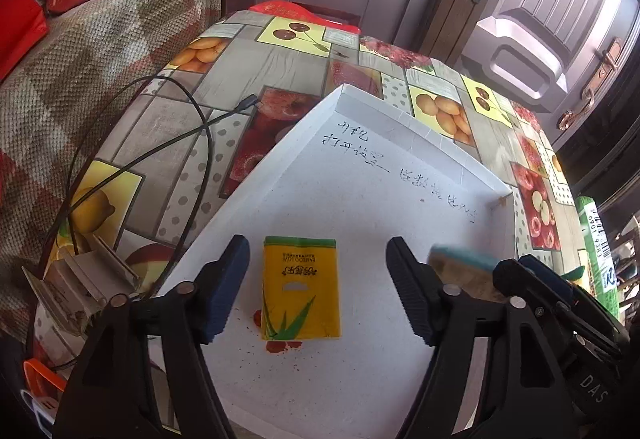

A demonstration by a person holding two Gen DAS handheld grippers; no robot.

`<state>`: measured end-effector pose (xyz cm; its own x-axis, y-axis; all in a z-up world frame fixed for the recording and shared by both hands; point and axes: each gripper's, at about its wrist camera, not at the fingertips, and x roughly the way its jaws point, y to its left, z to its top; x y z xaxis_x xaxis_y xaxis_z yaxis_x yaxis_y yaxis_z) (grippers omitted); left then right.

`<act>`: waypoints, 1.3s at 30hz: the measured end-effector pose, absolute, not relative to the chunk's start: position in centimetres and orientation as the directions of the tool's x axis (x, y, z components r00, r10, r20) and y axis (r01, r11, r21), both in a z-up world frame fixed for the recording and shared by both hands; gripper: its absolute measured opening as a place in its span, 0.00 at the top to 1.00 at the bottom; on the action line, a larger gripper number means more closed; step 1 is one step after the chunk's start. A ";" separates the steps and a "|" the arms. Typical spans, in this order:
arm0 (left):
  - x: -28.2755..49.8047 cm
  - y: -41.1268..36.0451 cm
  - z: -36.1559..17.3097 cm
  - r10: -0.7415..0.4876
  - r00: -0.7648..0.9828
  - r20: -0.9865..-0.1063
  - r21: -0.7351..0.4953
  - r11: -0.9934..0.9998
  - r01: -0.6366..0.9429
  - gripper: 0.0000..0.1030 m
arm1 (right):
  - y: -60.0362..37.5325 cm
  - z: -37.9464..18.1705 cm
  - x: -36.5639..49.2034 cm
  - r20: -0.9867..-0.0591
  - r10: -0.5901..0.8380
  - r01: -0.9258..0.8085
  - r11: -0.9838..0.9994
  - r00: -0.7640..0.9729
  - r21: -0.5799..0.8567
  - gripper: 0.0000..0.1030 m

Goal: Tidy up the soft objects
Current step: 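Open the left tool over the tray while the right tool releases its tissue pack, then grasp the yellow octagonal sponge with the left tool while the right tool grasps the white foam block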

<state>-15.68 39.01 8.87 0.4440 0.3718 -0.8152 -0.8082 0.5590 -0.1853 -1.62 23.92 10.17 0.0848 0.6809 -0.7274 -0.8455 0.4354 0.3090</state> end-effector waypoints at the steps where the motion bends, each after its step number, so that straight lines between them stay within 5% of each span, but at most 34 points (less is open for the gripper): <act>1: -15.9 38.9 9.1 0.394 0.439 -0.807 -0.169 0.559 -0.812 0.09 | 24.0 10.0 -1.7 -0.726 0.683 -0.847 0.429 0.078 0.313 0.50; 2: -16.1 38.8 9.4 0.420 0.433 -0.798 -0.151 0.556 -0.818 0.00 | 24.2 9.7 -1.7 -0.723 0.686 -0.847 0.427 0.075 0.317 0.49; 4: -17.0 38.6 10.1 0.466 0.426 -0.775 -0.131 0.541 -0.831 0.00 | 24.2 9.5 -1.8 -0.708 0.703 -0.842 0.417 0.060 0.343 0.17; 6: -18.1 38.4 11.1 0.501 0.422 -0.756 -0.122 0.525 -0.842 0.00 | 23.8 9.7 -1.9 -0.695 0.715 -0.839 0.419 0.069 0.348 0.00; 17: -22.3 34.1 17.8 0.603 0.508 -0.615 -0.161 0.535 -0.830 0.00 | 17.7 17.0 -2.6 -0.548 0.801 -0.844 0.453 0.243 0.287 0.00; 26: -20.6 26.4 17.4 0.476 0.689 -0.547 -0.152 0.753 -0.641 0.00 | 5.5 27.0 -2.0 -0.184 0.869 -0.822 0.494 0.460 0.282 0.00; 32: -16.8 20.2 12.8 0.213 0.727 -0.653 -0.156 0.901 -0.405 0.00 | 0.5 27.8 0.9 -0.216 0.839 -0.781 0.544 0.500 0.307 0.00; 39: -12.8 15.1 7.2 0.090 0.668 -0.739 -0.130 0.954 -0.271 0.00 | -4.8 24.5 4.1 -0.278 0.789 -0.696 0.614 0.548 0.371 0.00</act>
